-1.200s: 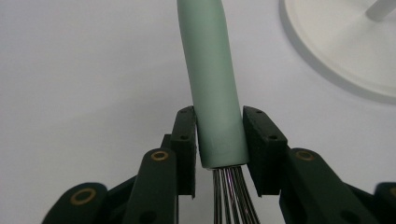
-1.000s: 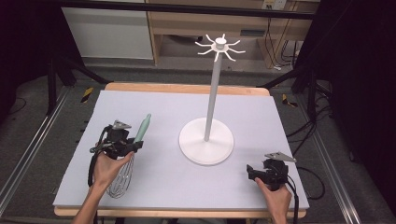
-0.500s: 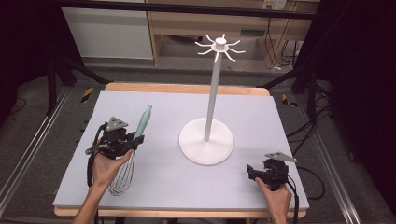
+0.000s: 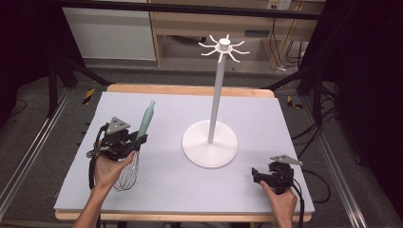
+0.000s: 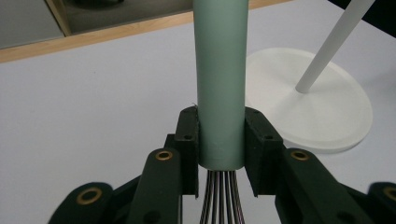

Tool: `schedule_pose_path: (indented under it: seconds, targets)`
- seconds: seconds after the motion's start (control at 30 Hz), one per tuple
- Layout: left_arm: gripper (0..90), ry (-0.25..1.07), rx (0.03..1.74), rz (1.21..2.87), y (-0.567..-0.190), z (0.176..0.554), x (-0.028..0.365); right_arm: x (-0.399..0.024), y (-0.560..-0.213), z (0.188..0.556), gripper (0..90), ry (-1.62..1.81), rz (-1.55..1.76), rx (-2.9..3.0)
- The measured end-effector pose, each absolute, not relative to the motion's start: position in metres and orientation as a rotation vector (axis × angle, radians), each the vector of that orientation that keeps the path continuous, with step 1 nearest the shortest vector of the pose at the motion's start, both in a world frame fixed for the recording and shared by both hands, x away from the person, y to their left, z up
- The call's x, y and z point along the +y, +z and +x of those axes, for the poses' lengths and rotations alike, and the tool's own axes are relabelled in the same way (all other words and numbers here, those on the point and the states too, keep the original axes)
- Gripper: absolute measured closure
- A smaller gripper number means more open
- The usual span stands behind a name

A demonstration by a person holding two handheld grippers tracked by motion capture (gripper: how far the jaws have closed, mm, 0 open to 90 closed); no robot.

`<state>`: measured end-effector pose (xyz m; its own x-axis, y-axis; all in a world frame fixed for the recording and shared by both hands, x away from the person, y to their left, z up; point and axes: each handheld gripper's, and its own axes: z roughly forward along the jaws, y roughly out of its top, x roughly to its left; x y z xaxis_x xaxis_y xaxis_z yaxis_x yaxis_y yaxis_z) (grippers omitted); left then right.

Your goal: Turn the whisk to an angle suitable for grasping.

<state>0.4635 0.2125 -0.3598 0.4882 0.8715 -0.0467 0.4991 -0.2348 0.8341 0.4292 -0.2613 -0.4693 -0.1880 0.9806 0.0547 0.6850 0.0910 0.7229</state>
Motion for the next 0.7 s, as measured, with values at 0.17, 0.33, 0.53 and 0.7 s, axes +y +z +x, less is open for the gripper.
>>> schedule_pose_path:
  seconds: [0.17,0.33,0.53,0.7]
  targets:
    - [68.8,0.560,1.131,1.873,-0.354,0.463,0.213,-0.261,-0.469,0.429,10.3,0.882,1.633,1.929]
    - [68.8,0.580,1.101,1.841,-0.342,0.460,0.210,-0.261,-0.469,0.429,10.3,0.885,1.635,1.923]
    - [68.7,0.594,1.076,1.800,-0.334,0.459,0.208,-0.261,-0.467,0.428,10.3,0.894,1.615,1.912]
    - [68.7,0.603,1.043,1.753,-0.326,0.459,0.206,-0.262,-0.466,0.427,11.2,0.910,1.607,1.893]
